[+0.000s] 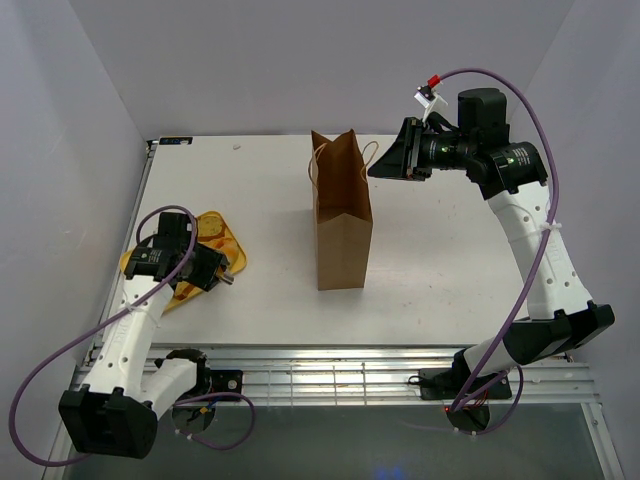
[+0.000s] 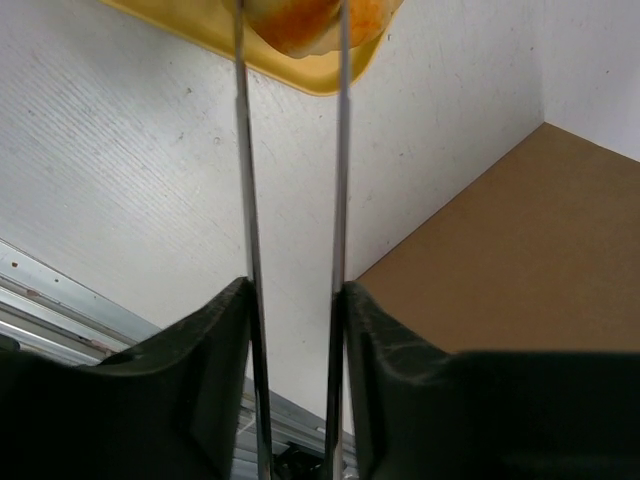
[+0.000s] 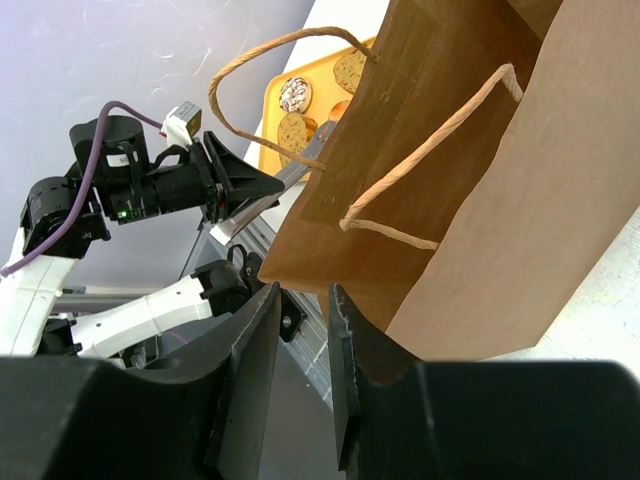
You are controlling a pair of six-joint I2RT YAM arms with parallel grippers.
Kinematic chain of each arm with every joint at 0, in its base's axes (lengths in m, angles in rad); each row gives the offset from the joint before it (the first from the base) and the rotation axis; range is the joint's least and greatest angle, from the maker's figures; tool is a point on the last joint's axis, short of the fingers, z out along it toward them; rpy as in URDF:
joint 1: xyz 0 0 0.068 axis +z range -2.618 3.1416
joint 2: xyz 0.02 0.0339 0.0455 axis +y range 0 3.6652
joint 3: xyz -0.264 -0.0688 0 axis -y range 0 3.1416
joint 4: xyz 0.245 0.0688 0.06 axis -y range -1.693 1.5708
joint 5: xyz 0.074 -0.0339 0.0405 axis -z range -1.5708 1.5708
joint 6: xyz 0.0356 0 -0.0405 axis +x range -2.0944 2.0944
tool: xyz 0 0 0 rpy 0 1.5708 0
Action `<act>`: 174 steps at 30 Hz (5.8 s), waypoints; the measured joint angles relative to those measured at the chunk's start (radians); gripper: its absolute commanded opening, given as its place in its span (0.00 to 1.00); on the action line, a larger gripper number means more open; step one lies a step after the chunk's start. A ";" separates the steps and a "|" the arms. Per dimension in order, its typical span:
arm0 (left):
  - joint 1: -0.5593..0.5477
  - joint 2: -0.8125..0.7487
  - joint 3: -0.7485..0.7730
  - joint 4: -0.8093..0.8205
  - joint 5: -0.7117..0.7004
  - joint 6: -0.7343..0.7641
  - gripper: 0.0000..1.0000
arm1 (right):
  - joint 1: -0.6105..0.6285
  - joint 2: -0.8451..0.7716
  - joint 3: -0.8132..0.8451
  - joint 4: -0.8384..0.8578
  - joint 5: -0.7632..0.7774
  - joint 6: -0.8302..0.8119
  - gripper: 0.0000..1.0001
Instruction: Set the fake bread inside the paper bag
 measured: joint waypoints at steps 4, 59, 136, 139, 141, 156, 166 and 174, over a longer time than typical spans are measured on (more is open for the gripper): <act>0.007 0.002 -0.011 0.014 0.006 0.011 0.28 | 0.000 0.000 0.000 0.000 0.005 0.000 0.32; 0.017 0.181 1.003 0.122 0.571 0.166 0.00 | 0.000 -0.019 -0.031 0.077 0.055 0.156 0.43; -0.260 0.084 0.497 0.234 0.607 0.125 0.54 | -0.003 0.019 -0.017 0.132 0.236 0.218 0.25; -0.260 0.085 0.505 0.230 0.606 0.127 0.54 | -0.003 0.019 -0.016 0.132 0.235 0.215 0.25; -0.260 0.086 0.509 0.226 0.605 0.128 0.54 | -0.003 0.019 -0.016 0.132 0.235 0.214 0.25; -0.260 0.086 0.541 0.175 0.598 0.146 0.56 | -0.005 0.015 -0.016 0.131 0.236 0.210 0.25; -0.260 0.086 0.549 0.157 0.593 0.158 0.58 | -0.011 -0.005 -0.016 0.127 0.236 0.210 0.25; -0.260 0.085 0.584 0.136 0.586 0.162 0.60 | -0.011 -0.010 -0.016 0.120 0.236 0.210 0.25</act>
